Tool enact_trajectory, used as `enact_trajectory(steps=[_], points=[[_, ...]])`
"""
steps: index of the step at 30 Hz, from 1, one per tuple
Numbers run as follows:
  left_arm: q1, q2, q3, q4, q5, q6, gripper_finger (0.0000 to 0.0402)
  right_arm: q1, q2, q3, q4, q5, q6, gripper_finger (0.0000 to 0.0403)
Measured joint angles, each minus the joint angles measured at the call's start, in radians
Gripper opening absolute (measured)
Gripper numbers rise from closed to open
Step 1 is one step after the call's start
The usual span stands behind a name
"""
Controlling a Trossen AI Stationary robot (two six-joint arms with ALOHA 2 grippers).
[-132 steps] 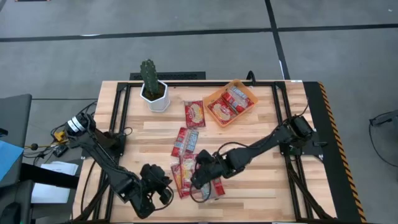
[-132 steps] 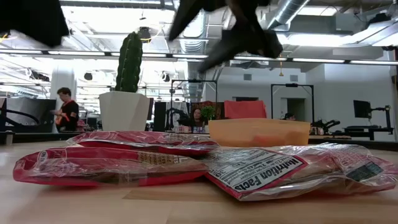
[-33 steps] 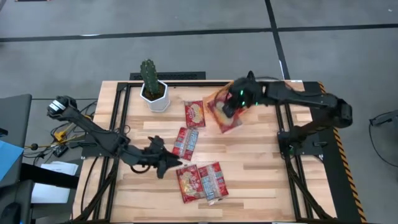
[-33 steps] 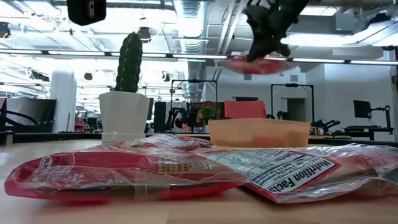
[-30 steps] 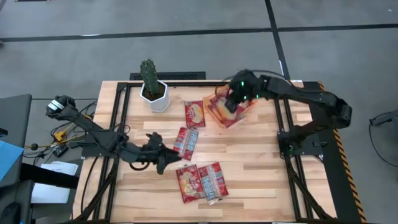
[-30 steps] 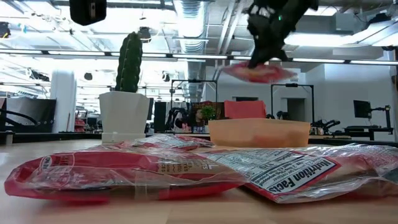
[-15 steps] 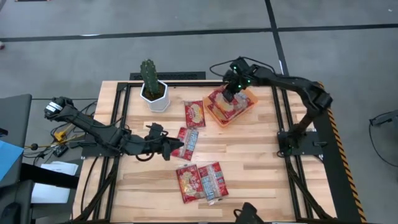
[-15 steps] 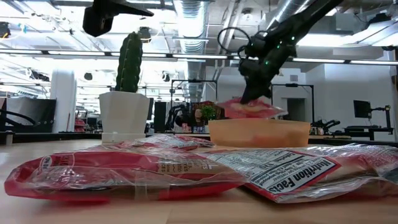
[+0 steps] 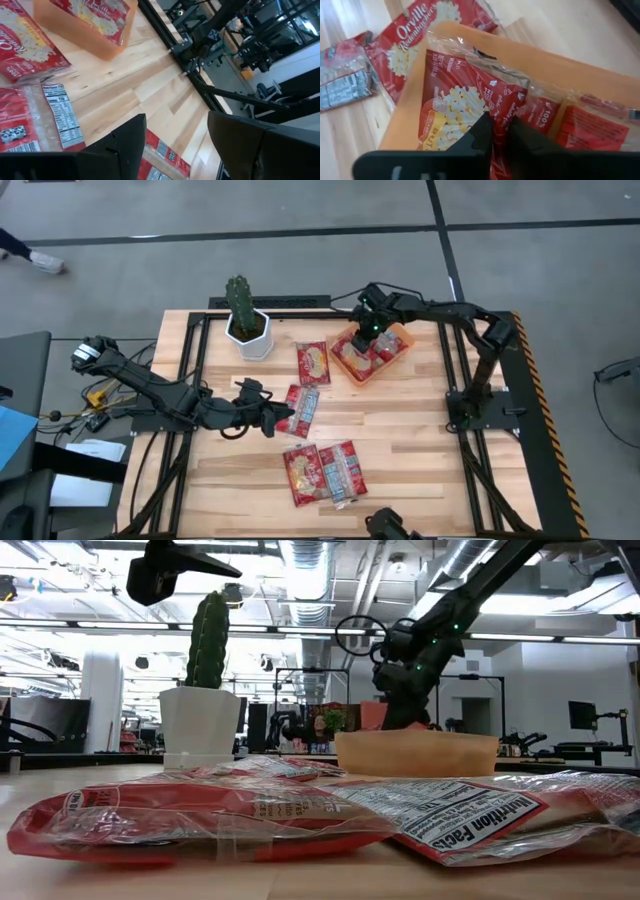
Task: Sort popcorn bags into baskets
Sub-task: Put the popcorn bag into the orange bin
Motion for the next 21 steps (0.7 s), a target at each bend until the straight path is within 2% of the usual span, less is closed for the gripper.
enact_trajectory(steps=[8, 14, 17, 21], points=[[0.000, 0.000, 0.000, -0.115, -0.010, -0.064, 0.0204, -0.005, -0.023, 0.003, -0.008, 0.047, 0.008, 0.0124], [0.000, 0.000, 0.000, -0.184, 0.014, -0.089, 0.0226, -0.035, -0.085, 0.096, -0.129, 0.055, 0.027, 0.0172], [0.000, 0.000, 0.000, -0.187, 0.074, -0.054, 0.0236, -0.031, -0.155, 0.160, -0.239, 0.050, 0.034, 0.0183], [-0.002, 0.000, 0.000, -0.200, 0.187, -0.042, 0.0242, 0.029, -0.305, 0.183, -0.343, 0.043, 0.144, 0.0184]])
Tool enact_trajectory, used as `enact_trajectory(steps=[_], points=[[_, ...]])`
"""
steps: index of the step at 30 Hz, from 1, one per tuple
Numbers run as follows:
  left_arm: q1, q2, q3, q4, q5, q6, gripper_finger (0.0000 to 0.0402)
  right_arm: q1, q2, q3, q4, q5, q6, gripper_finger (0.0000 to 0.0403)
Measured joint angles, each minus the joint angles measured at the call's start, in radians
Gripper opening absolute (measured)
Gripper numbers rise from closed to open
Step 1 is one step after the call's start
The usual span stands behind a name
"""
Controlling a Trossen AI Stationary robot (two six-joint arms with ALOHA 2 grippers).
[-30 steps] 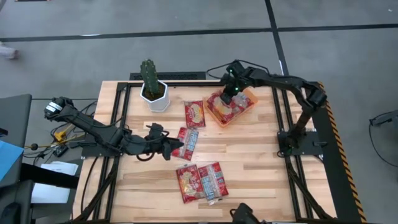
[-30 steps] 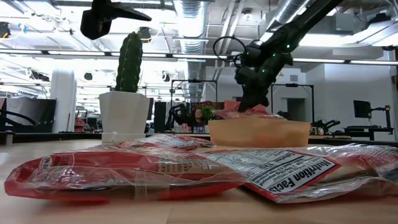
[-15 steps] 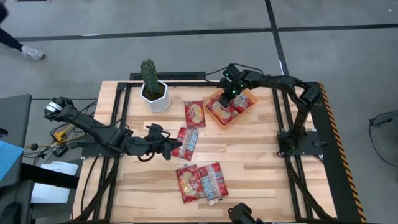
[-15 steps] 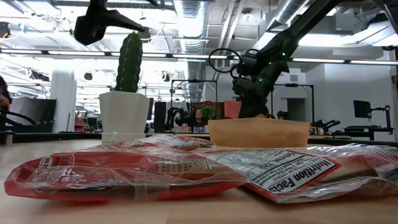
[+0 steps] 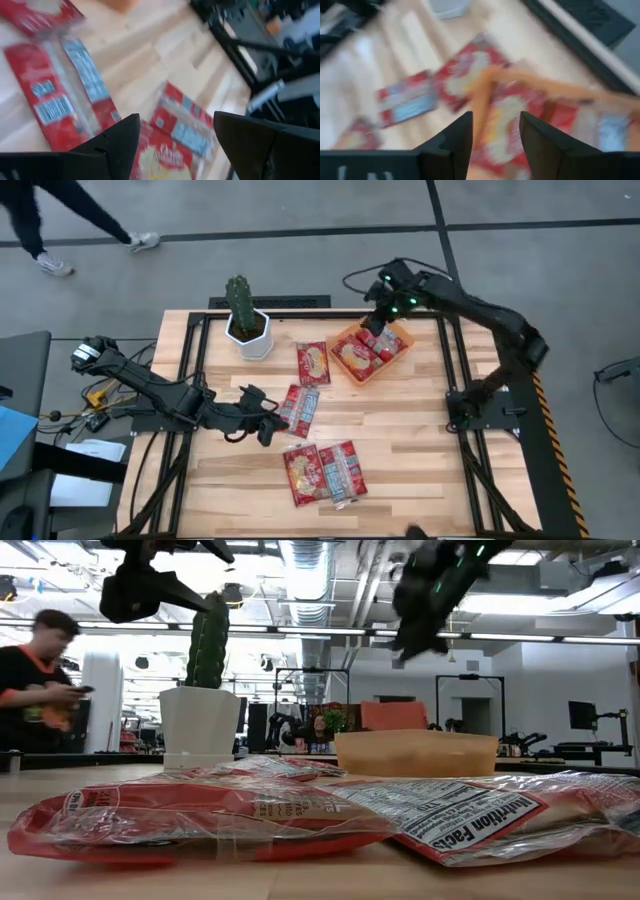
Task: Sort popcorn bags into baskets
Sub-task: Put the popcorn bag into the orange bin
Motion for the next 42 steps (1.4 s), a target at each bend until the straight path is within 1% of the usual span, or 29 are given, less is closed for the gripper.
enact_trajectory(steps=[2, 5, 9, 12, 15, 17, 20, 22, 25, 27, 28, 30, 33, 38, 40, 42], points=[[-0.008, 0.000, 0.000, 0.001, 0.038, 0.013, 0.0243, 0.054, -0.080, -0.020, -0.050, 0.003, 0.081, 0.0180], [-0.025, 0.000, 0.000, 0.001, 0.047, 0.036, 0.0243, 0.178, -0.198, -0.089, -0.087, 0.051, 0.237, 0.0171], [-0.051, 0.023, 0.000, 0.002, 0.048, 0.064, 0.0243, 0.433, -0.336, -0.244, -0.064, 0.199, 0.508, 0.0162], [-0.084, 0.064, 0.000, 0.009, 0.073, 0.068, 0.0243, 0.655, -0.399, -0.371, 0.015, 0.313, 0.763, 0.0161], [-0.130, 0.120, 0.000, 0.015, 0.088, 0.062, 0.0243, 0.884, -0.415, -0.481, 0.146, 0.451, 1.026, 0.0165], [-0.159, 0.165, 0.000, 0.052, 0.089, 0.057, 0.0243, 1.015, -0.395, -0.533, 0.219, 0.545, 1.181, 0.0168], [-0.197, 0.244, 0.000, 0.158, 0.088, 0.061, 0.0243, 1.168, -0.327, -0.574, 0.305, 0.667, 1.379, 0.0168], [-0.210, 0.304, 0.001, 0.255, 0.090, 0.070, 0.0243, 1.238, -0.258, -0.578, 0.343, 0.720, 1.475, 0.0166], [-0.216, 0.409, 0.001, 0.426, 0.101, 0.075, 0.0237, 1.302, -0.154, -0.577, 0.441, 0.745, 1.552, 0.0161], [-0.211, 0.483, 0.023, 0.483, 0.103, 0.080, 0.0229, 1.319, -0.085, -0.577, 0.518, 0.744, 1.565, 0.0158], [-0.208, 0.515, 0.047, 0.480, 0.102, 0.090, 0.0224, 1.322, -0.052, -0.577, 0.562, 0.744, 1.565, 0.0157], [-0.198, 0.578, 0.103, 0.451, 0.097, 0.126, 0.0212, 1.324, 0.006, -0.577, 0.652, 0.745, 1.560, 0.0156], [-0.189, 0.658, 0.213, 0.380, 0.087, 0.194, 0.0187, 1.320, 0.072, -0.577, 0.737, 0.744, 1.538, 0.0153], [-0.159, 0.786, 0.408, 0.241, 0.070, 0.253, 0.0138, 1.322, 0.131, -0.577, 0.777, 0.733, 1.552, 0.0154], [-0.144, 0.838, 0.467, 0.184, 0.073, 0.272, 0.0120, 1.327, 0.141, -0.577, 0.779, 0.729, 1.559, 0.0157], [-0.128, 0.886, 0.514, 0.162, 0.081, 0.281, 0.0104, 1.329, 0.157, -0.576, 0.781, 0.714, 1.574, 0.0161]])
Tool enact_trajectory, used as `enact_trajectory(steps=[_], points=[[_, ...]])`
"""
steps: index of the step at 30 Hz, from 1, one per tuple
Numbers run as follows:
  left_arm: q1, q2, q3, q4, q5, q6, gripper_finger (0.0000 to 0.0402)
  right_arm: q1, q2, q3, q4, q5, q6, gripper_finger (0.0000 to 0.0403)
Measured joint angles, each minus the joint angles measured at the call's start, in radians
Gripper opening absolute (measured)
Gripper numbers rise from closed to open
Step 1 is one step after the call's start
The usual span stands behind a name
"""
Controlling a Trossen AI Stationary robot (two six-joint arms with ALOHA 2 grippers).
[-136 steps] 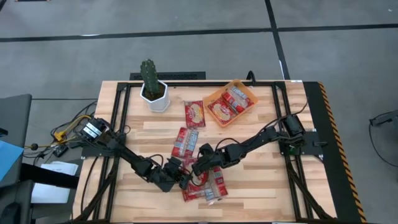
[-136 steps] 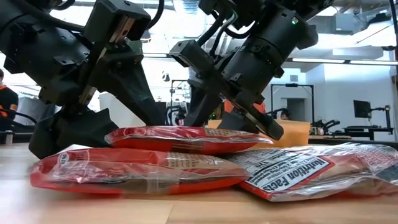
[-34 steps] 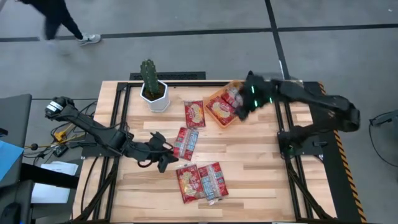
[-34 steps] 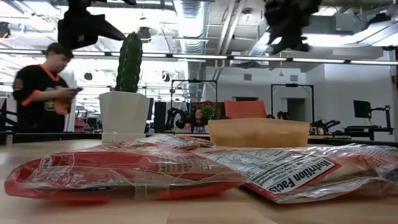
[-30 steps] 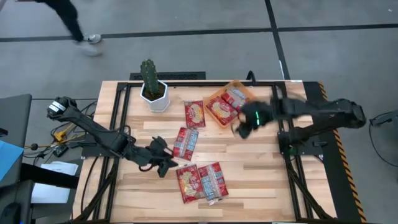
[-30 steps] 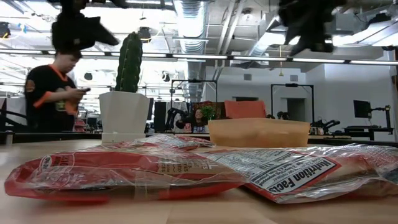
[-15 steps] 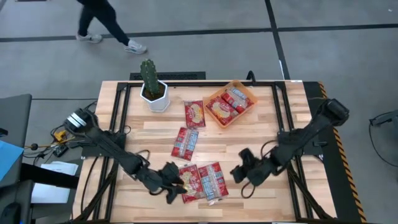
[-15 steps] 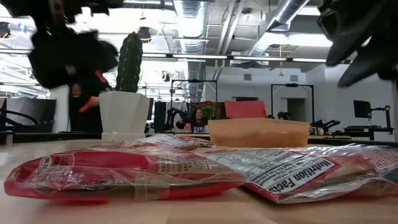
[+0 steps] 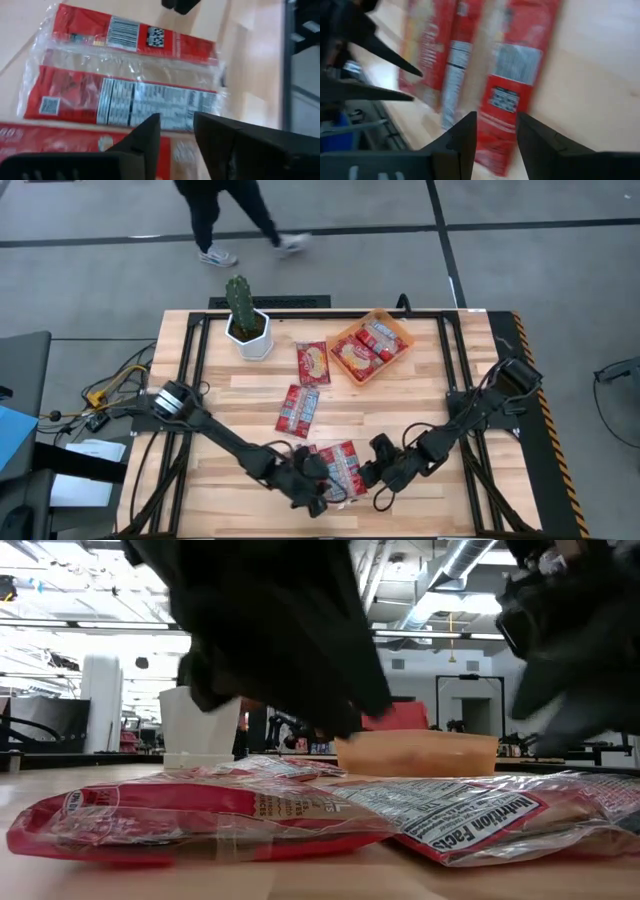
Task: Sort popcorn bags into baskets
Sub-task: Put the popcorn bag into the orange bin
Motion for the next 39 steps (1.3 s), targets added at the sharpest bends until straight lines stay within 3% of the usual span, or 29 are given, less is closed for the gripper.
enact_trajectory(steps=[5, 13, 18, 32, 35, 39], points=[[0.024, 0.079, 0.052, -0.005, 0.018, 0.001, 0.0068, 0.010, 0.004, -0.001, -0.017, 0.001, 0.026, 0.0179], [0.051, 0.132, 0.051, 0.003, 0.072, -0.011, 0.0028, 0.010, 0.019, -0.001, -0.027, -0.001, 0.044, 0.0240], [0.059, 0.137, 0.050, -0.004, 0.084, -0.010, 0.0017, -0.006, 0.079, -0.001, 0.002, -0.002, 0.040, 0.0244], [0.077, 0.135, 0.045, -0.047, 0.108, 0.004, 0.0012, -0.049, 0.146, 0.000, 0.133, -0.033, -0.096, 0.0218], [0.078, 0.135, 0.045, -0.044, 0.107, 0.003, 0.0012, -0.056, 0.147, 0.000, 0.133, -0.044, -0.125, 0.0191], [0.078, 0.135, 0.045, -0.044, 0.104, 0.003, 0.0012, -0.063, 0.148, -0.001, 0.130, -0.063, -0.147, 0.0119]])
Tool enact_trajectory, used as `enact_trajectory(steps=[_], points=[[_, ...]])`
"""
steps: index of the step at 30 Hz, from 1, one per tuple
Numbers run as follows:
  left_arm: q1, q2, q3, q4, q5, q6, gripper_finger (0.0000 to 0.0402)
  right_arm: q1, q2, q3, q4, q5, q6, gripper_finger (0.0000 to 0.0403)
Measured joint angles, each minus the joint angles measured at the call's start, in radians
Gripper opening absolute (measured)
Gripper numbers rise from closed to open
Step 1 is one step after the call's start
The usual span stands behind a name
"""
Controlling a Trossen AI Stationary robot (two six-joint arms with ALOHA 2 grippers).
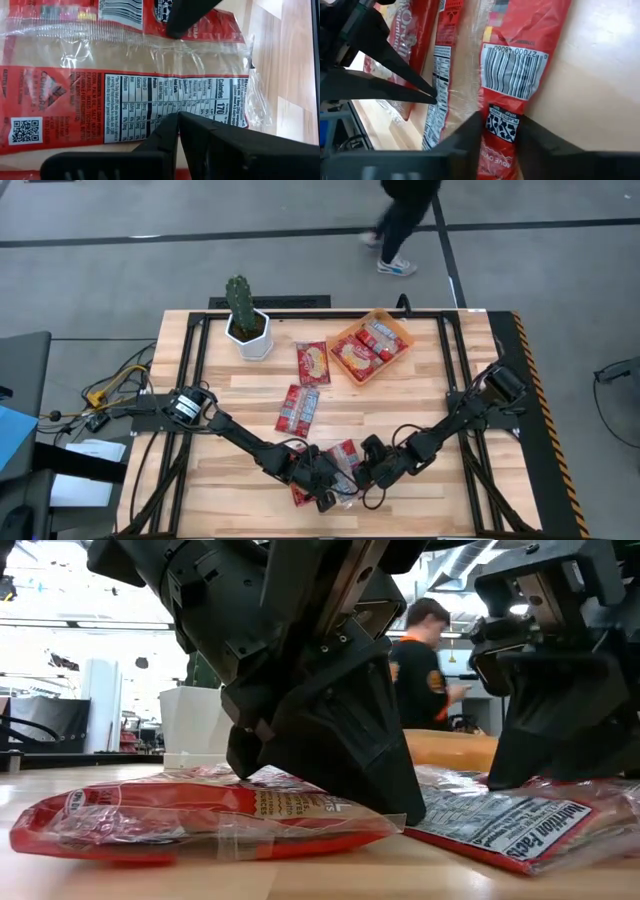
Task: Sort popcorn bags into baskets
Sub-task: Put the popcorn bag into the orange bin
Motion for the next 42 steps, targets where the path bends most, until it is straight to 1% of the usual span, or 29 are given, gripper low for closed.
enact_trajectory(steps=[4, 6, 11, 14, 17, 21, 25, 29, 32, 35, 39, 42], points=[[0.000, 0.000, 0.000, -0.002, -0.001, 0.000, 0.0012, -0.001, 0.000, 0.001, 0.014, 0.000, -0.007, 0.0037], [0.000, -0.001, 0.004, -0.011, 0.001, 0.000, 0.0012, -0.001, 0.000, 0.001, 0.023, 0.000, -0.011, 0.0016], [0.003, -0.042, 0.006, -0.036, 0.053, 0.000, 0.0012, -0.003, -0.005, 0.001, 0.038, -0.008, -0.008, 0.0026], [0.003, -0.110, 0.003, -0.114, 0.051, -0.003, 0.0012, -0.009, -0.024, 0.000, 0.023, -0.012, -0.025, 0.0019], [0.002, -0.210, 0.004, -0.195, 0.042, -0.002, 0.0012, -0.018, -0.066, -0.002, 0.002, -0.015, -0.057, 0.0011], [-0.003, -0.343, 0.005, -0.269, 0.037, 0.009, 0.0012, -0.053, -0.160, -0.002, -0.035, -0.014, -0.109, 0.0017], [-0.022, -0.478, 0.006, -0.291, -0.001, 0.037, 0.0012, -0.116, -0.309, -0.002, -0.128, -0.017, -0.207, 0.0021], [-0.044, -0.591, 0.006, -0.317, -0.048, 0.080, 0.0012, -0.225, -0.476, -0.001, -0.283, -0.046, -0.331, 0.0013], [-0.057, -0.667, 0.006, -0.340, -0.077, 0.117, 0.0012, -0.346, -0.598, 0.000, -0.404, -0.106, -0.427, 0.0018], [-0.071, -0.726, 0.007, -0.381, -0.100, 0.154, 0.0012, -0.494, -0.700, 0.000, -0.500, -0.173, -0.515, 0.0025], [-0.085, -0.782, 0.007, -0.452, -0.141, 0.186, 0.0012, -0.704, -0.783, 0.000, -0.593, -0.250, -0.651, 0.0022], [-0.085, -0.804, 0.008, -0.520, -0.175, 0.207, 0.0012, -0.865, -0.802, 0.000, -0.621, -0.335, -0.801, 0.0020]])
